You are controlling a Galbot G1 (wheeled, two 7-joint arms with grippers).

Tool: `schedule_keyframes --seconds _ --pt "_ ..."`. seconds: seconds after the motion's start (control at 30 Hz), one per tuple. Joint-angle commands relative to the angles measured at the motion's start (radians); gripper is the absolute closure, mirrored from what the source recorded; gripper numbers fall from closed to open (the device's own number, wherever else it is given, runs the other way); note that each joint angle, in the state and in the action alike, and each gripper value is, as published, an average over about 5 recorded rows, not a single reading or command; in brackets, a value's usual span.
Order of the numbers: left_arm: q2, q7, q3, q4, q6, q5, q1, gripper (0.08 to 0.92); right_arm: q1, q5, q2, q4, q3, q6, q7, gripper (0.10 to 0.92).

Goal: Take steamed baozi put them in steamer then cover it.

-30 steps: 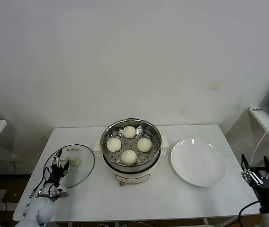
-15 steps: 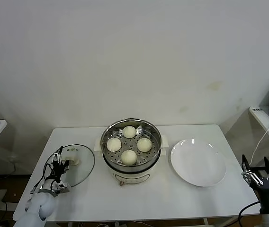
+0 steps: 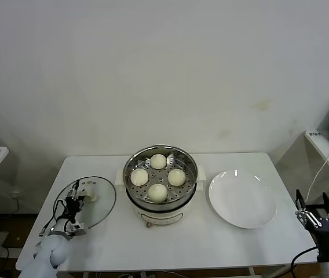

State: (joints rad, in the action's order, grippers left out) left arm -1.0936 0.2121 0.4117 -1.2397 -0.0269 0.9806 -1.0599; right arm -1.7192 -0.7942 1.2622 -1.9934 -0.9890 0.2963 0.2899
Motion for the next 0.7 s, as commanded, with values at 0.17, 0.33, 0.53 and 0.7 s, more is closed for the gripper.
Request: schedule_keyframes --seconds 0.17,0.33,0.53,0.7 --pt "-0.023 0.048 0.011 0.044 -0.024 0.075 0.014 0.605 0.002 -0.006 -0.002 0.002 -0.001 0.003 -0.001 0.203" --pt "-0.037 0.081 0.025 0.049 -0.041 0.117 0.010 0.752 0.004 -0.009 -0.002 0.003 -0.001 0.005 0.000 0.203" --pt "-0.051 0.124 0.064 0.008 -0.041 0.210 -0.020 0.867 0.008 -0.010 -0.002 0.003 0.000 0.007 0.000 0.202" --pt "-0.049 0.141 0.106 -0.098 -0.005 0.279 -0.066 0.867 0.015 0.005 -0.004 0.004 0.000 0.004 -0.012 0.203"
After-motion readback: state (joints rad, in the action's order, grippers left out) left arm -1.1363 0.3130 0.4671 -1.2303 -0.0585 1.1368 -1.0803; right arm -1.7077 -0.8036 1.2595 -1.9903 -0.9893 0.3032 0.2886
